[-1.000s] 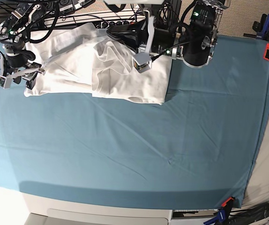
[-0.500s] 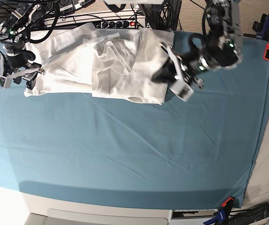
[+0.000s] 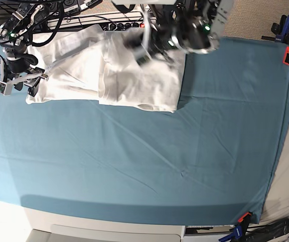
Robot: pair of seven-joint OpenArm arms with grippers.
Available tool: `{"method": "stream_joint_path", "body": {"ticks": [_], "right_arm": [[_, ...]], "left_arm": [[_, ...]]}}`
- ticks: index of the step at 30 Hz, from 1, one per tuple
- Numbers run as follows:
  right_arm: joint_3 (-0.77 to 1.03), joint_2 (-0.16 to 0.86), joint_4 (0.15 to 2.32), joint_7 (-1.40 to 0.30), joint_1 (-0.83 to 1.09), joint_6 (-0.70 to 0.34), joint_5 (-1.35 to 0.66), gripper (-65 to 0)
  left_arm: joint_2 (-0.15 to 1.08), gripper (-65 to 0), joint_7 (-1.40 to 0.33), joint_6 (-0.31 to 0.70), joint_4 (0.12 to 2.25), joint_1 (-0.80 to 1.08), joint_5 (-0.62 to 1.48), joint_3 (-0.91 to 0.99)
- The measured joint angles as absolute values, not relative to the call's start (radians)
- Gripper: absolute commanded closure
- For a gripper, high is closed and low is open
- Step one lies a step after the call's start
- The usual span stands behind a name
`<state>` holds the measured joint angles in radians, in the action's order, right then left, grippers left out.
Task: Fold the T-shirt properly
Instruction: 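Release the hem and move the right gripper to the collar end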
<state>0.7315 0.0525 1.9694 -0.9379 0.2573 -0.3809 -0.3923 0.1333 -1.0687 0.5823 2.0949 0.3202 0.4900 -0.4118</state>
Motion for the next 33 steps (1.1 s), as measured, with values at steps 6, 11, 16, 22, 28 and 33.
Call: {"method": "stream_joint_path", "body": {"ticks": [6, 11, 16, 22, 28, 33], "right_arm": [[0.731, 0.062, 1.969, -0.939, 0.258, -0.381, -0.392, -33.1], [0.776, 0.126, 1.969, -0.944, 0.255, -0.366, -0.429, -33.1], [0.960, 0.244, 1.876, -0.989, 0.253, -0.389, -0.531, -35.3], [1.070, 0.387, 1.525, -1.109, 0.235, -0.485, -0.785, -36.6], [1.028, 0.440, 1.251, -1.313, 0.215, -0.624, -1.104, -36.6], [0.909, 0.434, 1.166, -1.354, 0.214, -0.657, -1.243, -36.6]], "left_arm": [[0.134, 0.0, -1.096, 0.671, 2.098, 0.315, 0.603, -0.457], [0.146, 0.0, -1.099, 0.672, 2.152, 0.318, 0.612, -0.366], [0.226, 0.0, -1.114, 0.672, 2.186, 0.339, 0.684, -0.234], [0.272, -13.6, -1.126, 0.678, 2.194, 0.340, 0.741, -0.117], [0.266, -21.5, -1.122, 0.675, 2.195, 0.334, 0.745, -0.057], [0.266, -21.5, -1.121, 0.675, 2.195, 0.334, 0.746, -0.035]]}}
